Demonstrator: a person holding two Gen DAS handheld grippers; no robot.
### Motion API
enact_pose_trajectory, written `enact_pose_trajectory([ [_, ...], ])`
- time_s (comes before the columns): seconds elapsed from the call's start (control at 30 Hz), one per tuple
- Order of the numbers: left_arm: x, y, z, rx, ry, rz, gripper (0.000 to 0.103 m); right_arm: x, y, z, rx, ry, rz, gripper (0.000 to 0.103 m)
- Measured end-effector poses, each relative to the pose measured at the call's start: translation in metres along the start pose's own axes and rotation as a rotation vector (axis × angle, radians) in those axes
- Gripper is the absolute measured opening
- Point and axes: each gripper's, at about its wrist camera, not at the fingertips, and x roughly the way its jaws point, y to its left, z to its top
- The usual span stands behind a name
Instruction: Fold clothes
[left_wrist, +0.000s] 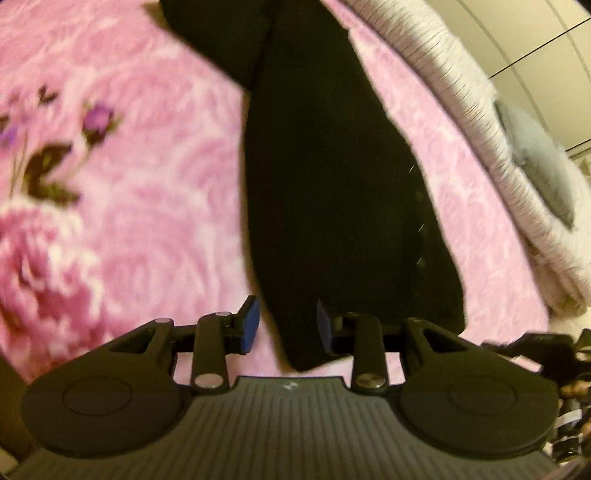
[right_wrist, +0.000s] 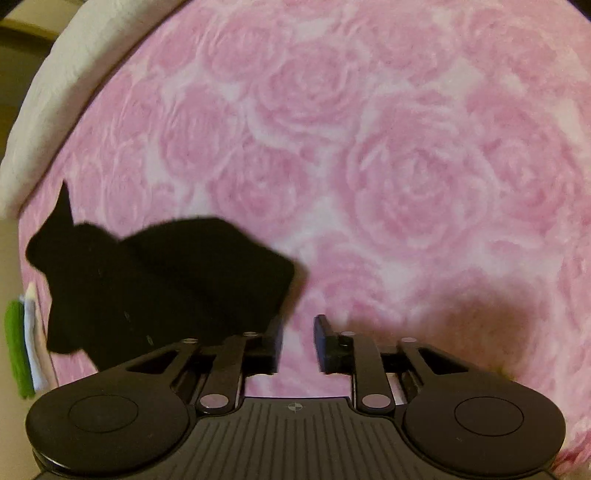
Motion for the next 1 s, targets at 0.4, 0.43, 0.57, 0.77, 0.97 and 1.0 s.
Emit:
enact_pose_trajectory([
  [0.4, 0.054, 0.023, -0.037, -0.415, -0.111, -0.095, 0.043, 0.033, -0.048, 0.018, 0.071, -0.043, 0.255, 0.054],
  [0.43, 0.055, 0.024, -0.039, -0.437, -0.127, -0.109, 0.047, 0.039, -0.047, 0.022, 0.054, -0.043, 0.269, 0.054],
  [0.57, 0.055, 0.024, -0.045, -0.461, -0.165, -0.122, 0.037, 0.064, -0.035, 0.028, -0.084, -0.026, 0.293, 0.055],
  [0.77, 0.02, 0.009, -0.044, -0.289, -0.199, -0.174, 0.007, 0.066, -0.014, 0.026, -0.226, 0.031, 0.326, 0.013],
  [0.97, -0.062, 0.01, -0.088, -0.21, -0.259, -0.14, 0.007, 0.022, -0.025, 0.007, -0.289, 0.135, 0.354, 0.012],
  [1.0, -0.068, 0.012, -0.098, -0.205, -0.247, -0.106, 0.007, 0.021, -0.026, 0.001, -0.304, 0.167, 0.339, 0.013],
])
